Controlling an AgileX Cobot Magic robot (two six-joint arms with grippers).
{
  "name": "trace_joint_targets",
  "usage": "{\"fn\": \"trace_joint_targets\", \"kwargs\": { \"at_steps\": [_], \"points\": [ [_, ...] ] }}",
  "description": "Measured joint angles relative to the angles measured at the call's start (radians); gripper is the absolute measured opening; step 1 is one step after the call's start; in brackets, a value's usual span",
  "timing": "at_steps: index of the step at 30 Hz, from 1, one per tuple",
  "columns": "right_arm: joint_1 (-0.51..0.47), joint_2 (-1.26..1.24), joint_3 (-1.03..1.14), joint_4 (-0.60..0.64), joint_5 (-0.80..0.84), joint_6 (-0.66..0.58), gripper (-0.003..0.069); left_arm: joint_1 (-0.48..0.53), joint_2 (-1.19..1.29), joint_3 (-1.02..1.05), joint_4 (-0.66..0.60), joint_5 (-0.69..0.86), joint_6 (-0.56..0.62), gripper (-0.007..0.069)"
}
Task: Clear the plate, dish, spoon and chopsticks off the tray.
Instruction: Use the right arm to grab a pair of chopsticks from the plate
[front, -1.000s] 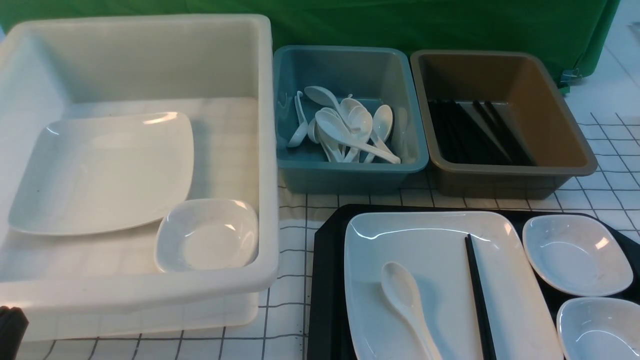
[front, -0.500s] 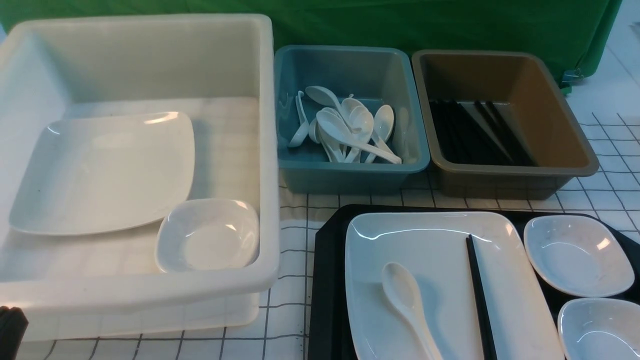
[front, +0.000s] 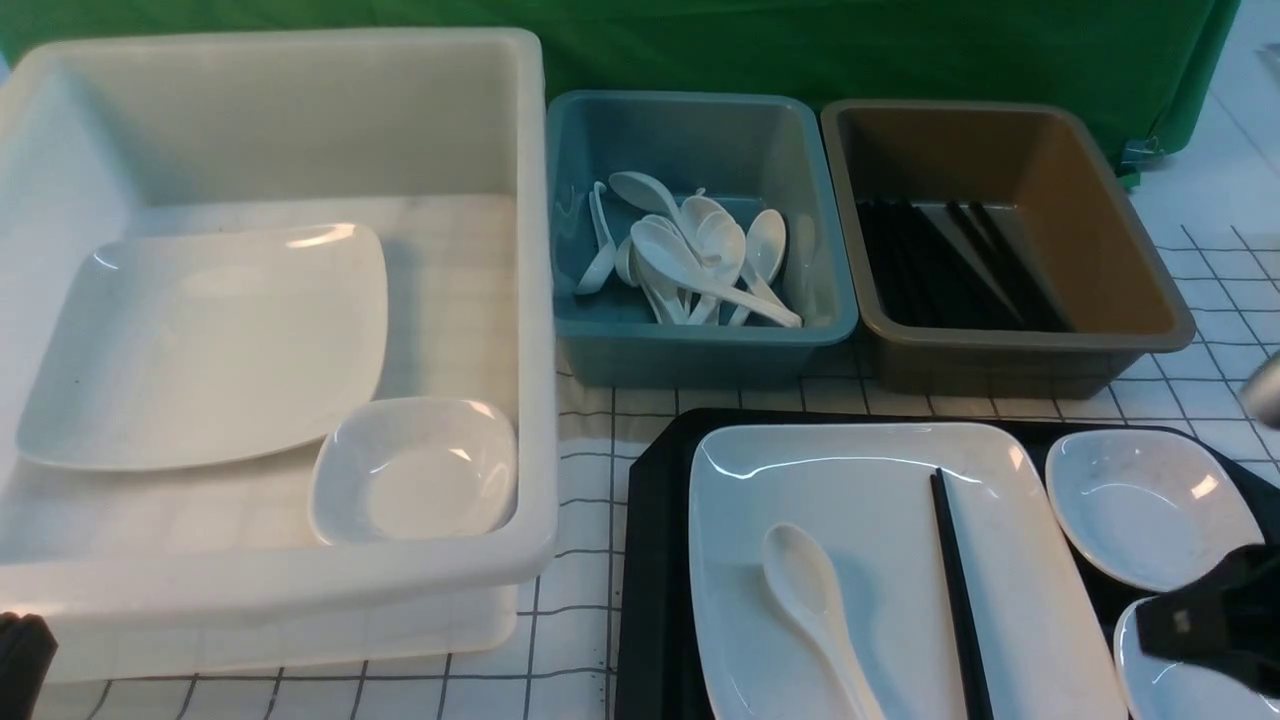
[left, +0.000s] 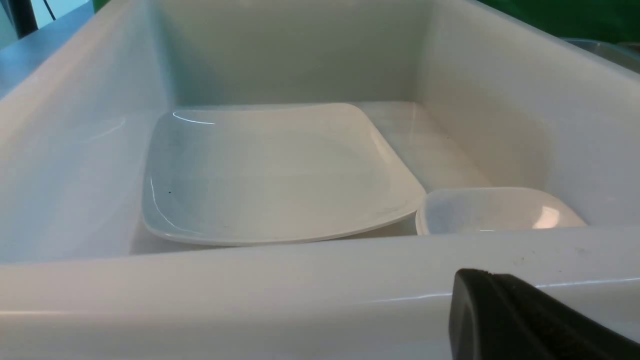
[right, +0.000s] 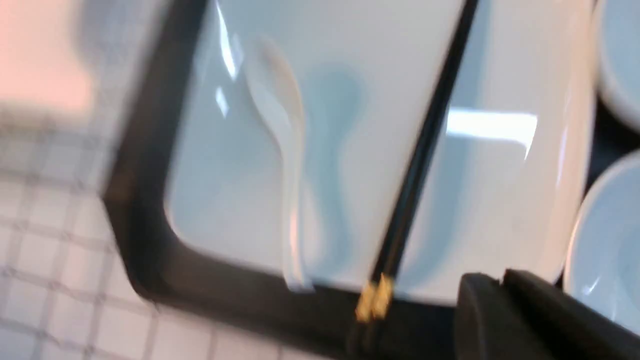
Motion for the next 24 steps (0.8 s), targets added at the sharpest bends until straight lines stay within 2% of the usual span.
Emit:
{"fn": "trace_joint_targets", "kwargs": {
  "at_steps": [5, 8, 11, 16, 19, 24],
  "points": [
    [0.020, 0.195, -0.010, -0.003, 0.012, -0.023, 0.0267, 0.000, 0.000, 0.000, 0.000, 0.000, 0.000, 0.0020],
    [0.092, 0.273, -0.049, -0.016, 0.015, -0.020, 0.0346, 0.000, 0.000, 0.000, 0.000, 0.000, 0.000, 0.0020],
    [0.187, 0.337, -0.101, -0.099, 0.005, 0.063, 0.0366, 0.000, 0.000, 0.000, 0.000, 0.000, 0.000, 0.0020],
    [0.319, 0.448, -0.178, -0.344, -0.004, 0.322, 0.0372, 0.000, 0.000, 0.000, 0.000, 0.000, 0.000, 0.0020],
    [0.344, 0.507, -0.198, -0.377, -0.030, 0.396, 0.0374, 0.000, 0.000, 0.000, 0.000, 0.000, 0.000, 0.0020],
    [0.351, 0.566, -0.201, -0.382, -0.063, 0.428, 0.0373, 0.000, 0.000, 0.000, 0.000, 0.000, 0.000, 0.0020]
  ]
}}
